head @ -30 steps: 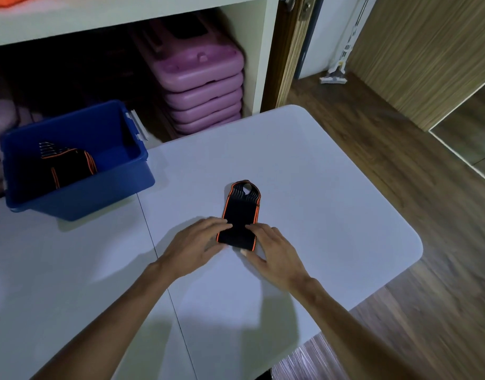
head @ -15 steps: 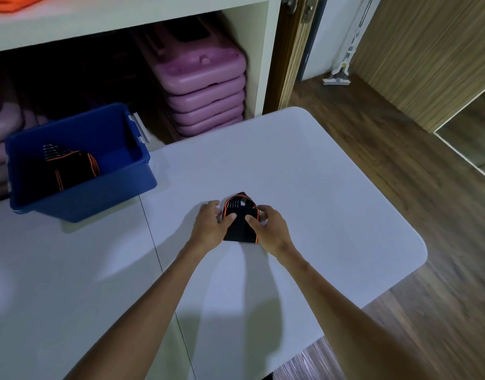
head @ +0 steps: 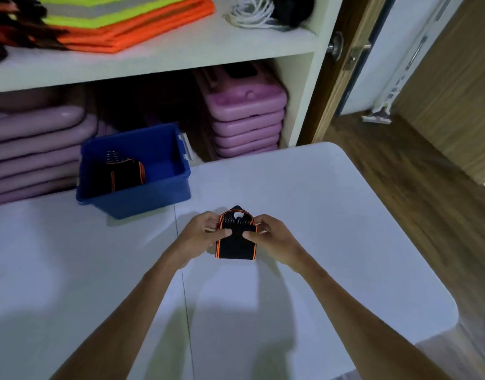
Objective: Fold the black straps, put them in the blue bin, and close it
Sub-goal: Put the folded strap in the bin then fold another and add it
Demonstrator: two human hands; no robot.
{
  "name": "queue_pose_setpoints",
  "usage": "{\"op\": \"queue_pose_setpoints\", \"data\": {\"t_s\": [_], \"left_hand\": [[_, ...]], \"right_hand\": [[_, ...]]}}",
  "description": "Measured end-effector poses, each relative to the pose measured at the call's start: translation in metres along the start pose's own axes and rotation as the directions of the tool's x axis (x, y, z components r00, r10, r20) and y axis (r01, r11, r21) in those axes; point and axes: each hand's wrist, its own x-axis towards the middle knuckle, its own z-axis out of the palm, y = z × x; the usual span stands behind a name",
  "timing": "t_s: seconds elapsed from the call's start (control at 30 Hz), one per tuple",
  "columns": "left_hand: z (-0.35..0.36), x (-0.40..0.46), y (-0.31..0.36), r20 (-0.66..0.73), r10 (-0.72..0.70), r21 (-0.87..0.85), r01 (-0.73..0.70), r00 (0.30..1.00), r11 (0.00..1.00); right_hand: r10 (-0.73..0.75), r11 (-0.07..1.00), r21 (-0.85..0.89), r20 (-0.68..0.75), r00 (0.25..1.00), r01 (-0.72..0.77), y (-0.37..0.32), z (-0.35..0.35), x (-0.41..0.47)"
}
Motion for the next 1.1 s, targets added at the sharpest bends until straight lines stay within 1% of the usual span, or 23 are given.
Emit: {"op": "queue_pose_setpoints", "data": {"t_s": [0.1, 0.2, 0.33, 0.37, 0.47, 0.5, 0.57, 0.67, 0.77, 0.87, 0.93, 1.03, 1.1], "left_hand": [[-0.042, -0.011, 0.025, -0.101, 0.064, 0.044, -0.06, 0.993, 0.997], [-0.091, -0.014, 0.05, -0.203, 0.135, 0.098, -0.117, 0.97, 0.988], [-0.152, -0.003, 0.062, -0.362, 0.187, 0.099, -0.162, 0.913, 0.982], [-0.165, 0.004, 0.061, -0.4, 0.192, 0.12, -0.156, 0.896, 0.98], [-0.199, 0.022, 0.048, -0.539, 0.263, 0.307, -0.103, 0.8, 0.946], [-0.209, 0.026, 0.043, -0.564, 0.286, 0.347, -0.092, 0.775, 0.933], [-0.228, 0.033, 0.028, -0.577, 0.332, 0.412, -0.085, 0.746, 0.907], [-0.252, 0.045, 0.002, -0.556, 0.412, 0.556, -0.045, 0.722, 0.83], [-0.26, 0.054, -0.015, -0.508, 0.488, 0.629, -0.082, 0.71, 0.773], [-0.26, 0.06, -0.028, -0.463, 0.527, 0.694, -0.079, 0.713, 0.716], [-0.262, 0.063, -0.036, -0.437, 0.548, 0.727, -0.078, 0.713, 0.683], [-0.266, 0.065, -0.048, -0.378, 0.572, 0.757, -0.112, 0.728, 0.643], [-0.268, 0.065, -0.051, -0.37, 0.578, 0.755, -0.126, 0.727, 0.643]], "right_hand": [[-0.103, 0.995, -0.001, 0.061, 0.993, 0.103, -0.046, 0.012, 0.017], [-0.204, 0.978, -0.017, 0.089, 0.975, 0.206, -0.095, 0.034, 0.044], [-0.309, 0.945, -0.096, 0.052, 0.95, 0.313, -0.148, 0.076, 0.087], [-0.326, 0.936, -0.124, 0.044, 0.945, 0.328, -0.157, 0.087, 0.099], [-0.338, 0.914, -0.226, 0.034, 0.941, 0.336, -0.179, 0.115, 0.133], [-0.332, 0.905, -0.276, 0.022, 0.943, 0.325, -0.183, 0.121, 0.146], [-0.284, 0.886, -0.381, 0.003, 0.959, 0.264, -0.189, 0.129, 0.168], [-0.209, 0.85, -0.495, -0.004, 0.978, 0.18, -0.193, 0.143, 0.2], [-0.083, 0.817, -0.573, 0.003, 0.997, 0.07, -0.192, 0.161, 0.226], [0.068, 0.826, -0.561, 0.008, 0.998, -0.051, -0.185, 0.182, 0.249], [0.118, 0.834, -0.545, 0.016, 0.993, -0.091, -0.176, 0.19, 0.263], [0.151, 0.84, -0.533, 0.048, 0.987, -0.103, -0.164, 0.193, 0.276], [0.135, 0.842, -0.528, 0.003, 0.991, -0.113, -0.16, 0.196, 0.279]]}}
